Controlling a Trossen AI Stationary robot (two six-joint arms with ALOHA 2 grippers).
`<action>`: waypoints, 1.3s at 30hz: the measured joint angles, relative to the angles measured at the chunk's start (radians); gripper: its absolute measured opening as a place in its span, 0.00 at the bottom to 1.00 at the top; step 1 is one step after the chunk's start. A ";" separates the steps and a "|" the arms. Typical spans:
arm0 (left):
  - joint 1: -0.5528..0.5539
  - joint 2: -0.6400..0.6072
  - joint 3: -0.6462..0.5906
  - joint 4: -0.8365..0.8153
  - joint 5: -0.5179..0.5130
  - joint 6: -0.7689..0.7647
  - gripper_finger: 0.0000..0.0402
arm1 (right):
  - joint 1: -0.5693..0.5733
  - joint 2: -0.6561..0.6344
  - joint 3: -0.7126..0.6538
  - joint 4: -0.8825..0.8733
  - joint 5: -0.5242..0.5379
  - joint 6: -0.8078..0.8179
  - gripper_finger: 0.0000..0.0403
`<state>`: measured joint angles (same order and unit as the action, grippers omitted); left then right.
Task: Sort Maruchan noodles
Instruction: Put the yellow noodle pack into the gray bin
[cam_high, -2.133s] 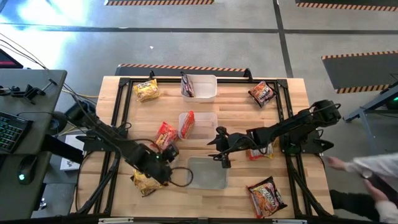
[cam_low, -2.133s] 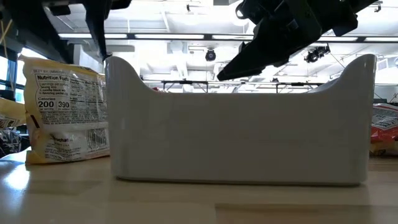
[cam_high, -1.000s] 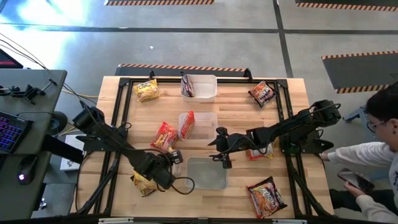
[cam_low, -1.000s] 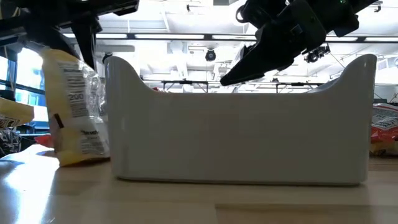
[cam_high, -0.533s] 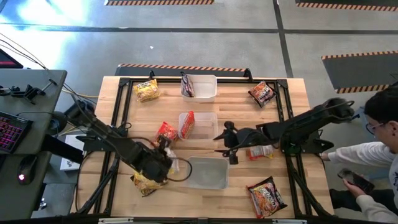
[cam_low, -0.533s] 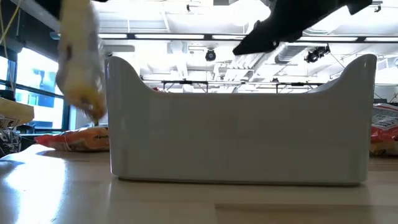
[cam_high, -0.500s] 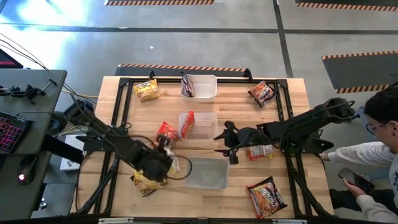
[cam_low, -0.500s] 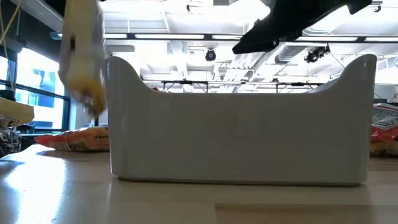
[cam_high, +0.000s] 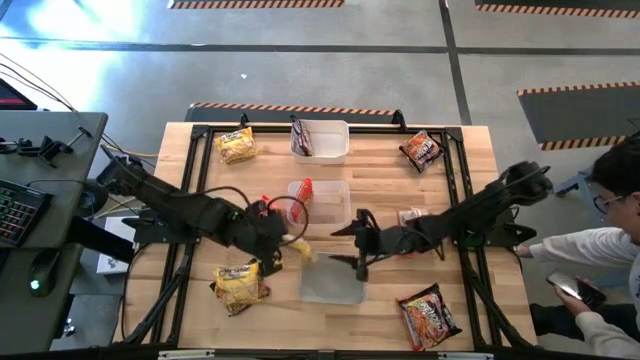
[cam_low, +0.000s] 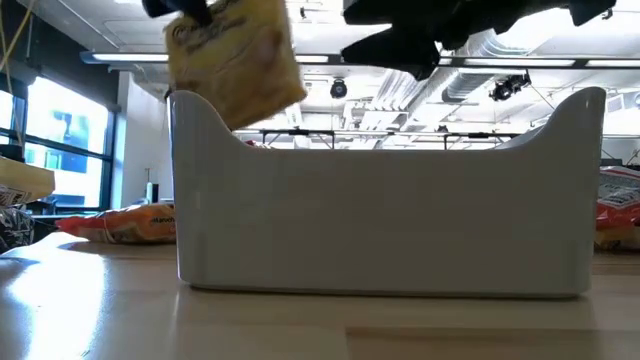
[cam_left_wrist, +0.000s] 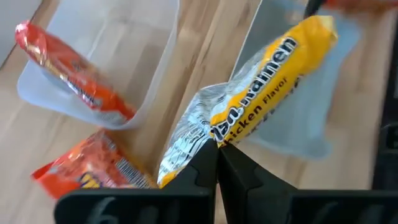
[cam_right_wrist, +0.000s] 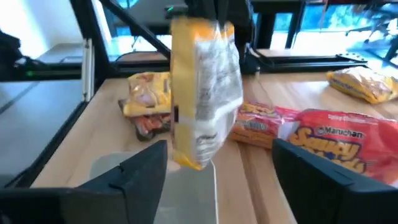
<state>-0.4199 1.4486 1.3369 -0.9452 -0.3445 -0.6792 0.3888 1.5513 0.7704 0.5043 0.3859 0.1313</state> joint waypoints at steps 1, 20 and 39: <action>0.005 -0.009 0.000 0.012 -0.003 -0.002 0.00 | 0.007 0.020 -0.001 0.034 0.010 0.000 0.69; 0.026 -0.053 0.000 0.157 -0.071 0.028 0.00 | -0.059 0.169 0.001 0.459 0.013 0.037 0.71; 0.049 -0.053 0.000 0.267 -0.088 0.101 0.00 | -0.110 0.169 0.001 0.494 -0.101 0.010 0.64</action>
<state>-0.3706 1.3956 1.3369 -0.6783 -0.4322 -0.5785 0.2790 1.7203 0.7715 0.9984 0.2848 0.1414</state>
